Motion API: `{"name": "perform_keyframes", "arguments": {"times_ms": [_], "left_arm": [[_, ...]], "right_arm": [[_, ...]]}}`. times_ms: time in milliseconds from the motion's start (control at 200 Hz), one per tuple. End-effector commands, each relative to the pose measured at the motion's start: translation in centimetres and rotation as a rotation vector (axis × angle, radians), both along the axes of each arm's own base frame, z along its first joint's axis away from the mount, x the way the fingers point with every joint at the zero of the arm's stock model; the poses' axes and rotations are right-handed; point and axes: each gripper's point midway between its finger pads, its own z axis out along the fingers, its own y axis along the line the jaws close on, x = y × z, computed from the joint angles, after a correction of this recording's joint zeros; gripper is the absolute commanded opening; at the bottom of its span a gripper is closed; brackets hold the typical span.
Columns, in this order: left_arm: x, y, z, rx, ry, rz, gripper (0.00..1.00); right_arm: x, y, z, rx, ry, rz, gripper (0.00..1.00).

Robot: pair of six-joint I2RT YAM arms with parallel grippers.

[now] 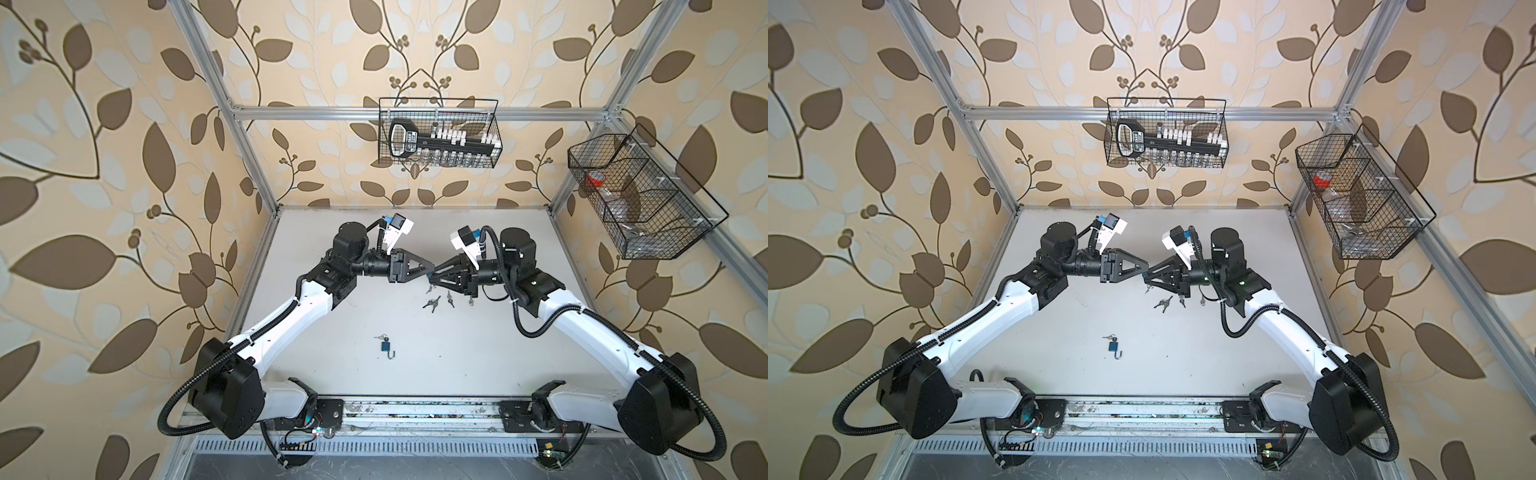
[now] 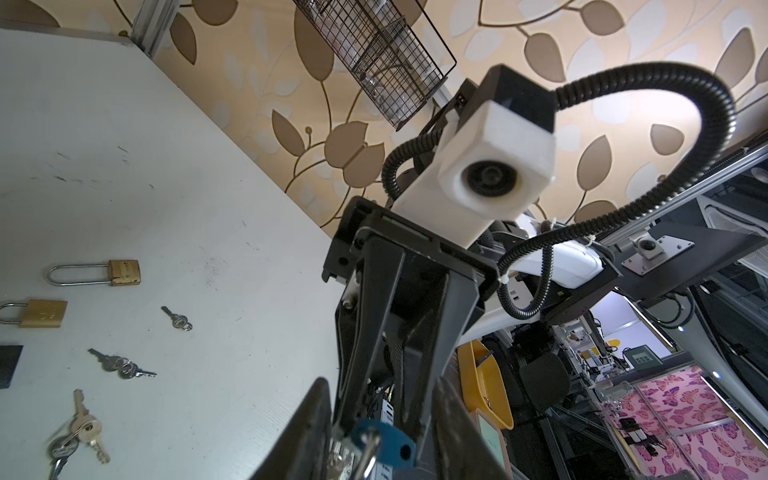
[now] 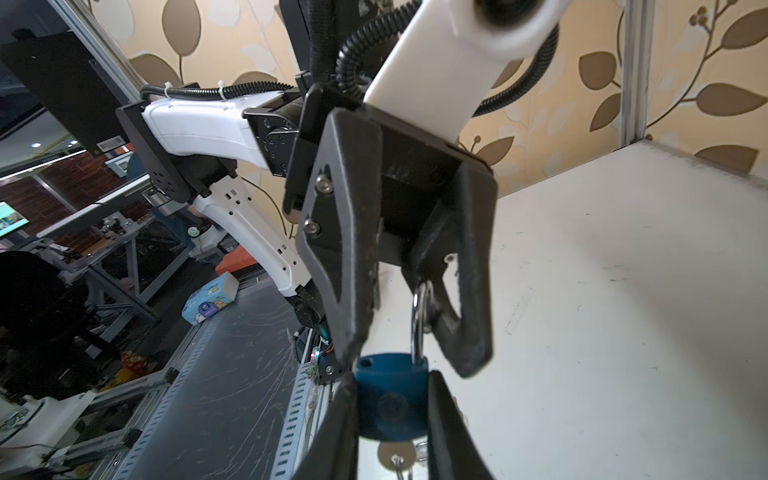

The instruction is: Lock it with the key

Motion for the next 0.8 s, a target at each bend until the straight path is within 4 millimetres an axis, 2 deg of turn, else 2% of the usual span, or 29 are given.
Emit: {"name": "perform_keyframes", "arguments": {"times_ms": [0, 295, 795], "left_arm": [[-0.9, 0.4, 3.4, -0.042, -0.113, -0.004, 0.35], [-0.1, 1.2, 3.7, -0.025, -0.135, 0.098, 0.35], [-0.3, 0.8, 3.1, -0.02, -0.108, 0.06, 0.18]], "right_arm": [[0.0, -0.4, 0.4, 0.011, -0.019, -0.022, 0.0], [-1.1, -0.5, 0.1, 0.002, -0.011, 0.027, 0.0], [-1.2, -0.5, 0.3, 0.009, -0.014, 0.021, 0.0]]}}
